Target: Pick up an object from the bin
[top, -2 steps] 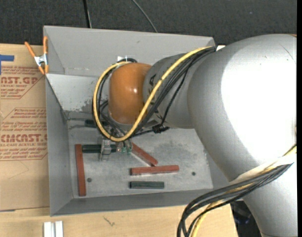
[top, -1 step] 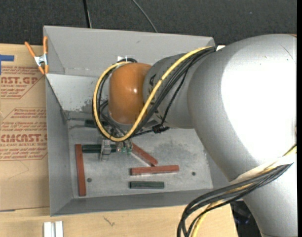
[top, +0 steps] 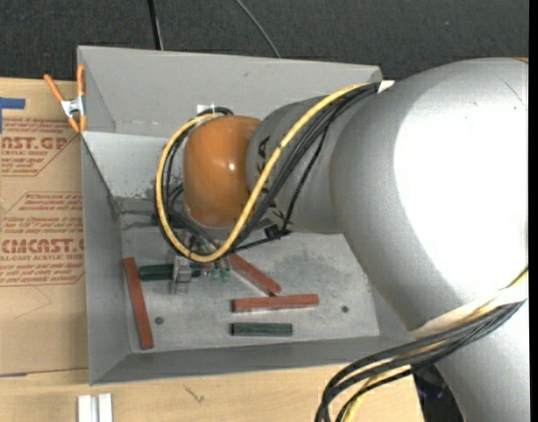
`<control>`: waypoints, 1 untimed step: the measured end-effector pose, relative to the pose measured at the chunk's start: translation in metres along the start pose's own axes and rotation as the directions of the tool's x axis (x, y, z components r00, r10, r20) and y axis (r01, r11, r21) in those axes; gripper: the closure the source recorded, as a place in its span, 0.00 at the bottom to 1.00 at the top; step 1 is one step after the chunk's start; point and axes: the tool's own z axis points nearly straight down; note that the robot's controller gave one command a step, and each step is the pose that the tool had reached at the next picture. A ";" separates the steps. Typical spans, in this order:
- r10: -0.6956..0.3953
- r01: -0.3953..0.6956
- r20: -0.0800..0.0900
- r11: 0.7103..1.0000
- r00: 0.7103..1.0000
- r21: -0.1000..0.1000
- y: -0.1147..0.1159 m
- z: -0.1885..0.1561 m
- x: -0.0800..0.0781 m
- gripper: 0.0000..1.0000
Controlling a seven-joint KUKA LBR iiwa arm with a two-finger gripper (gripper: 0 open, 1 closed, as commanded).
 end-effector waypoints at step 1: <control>-0.094 0.094 0.005 0.996 0.996 -0.003 -0.030 -0.155 -0.015 1.00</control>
Offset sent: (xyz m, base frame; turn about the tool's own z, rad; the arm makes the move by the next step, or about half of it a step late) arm 0.0000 0.0000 0.0000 0.0000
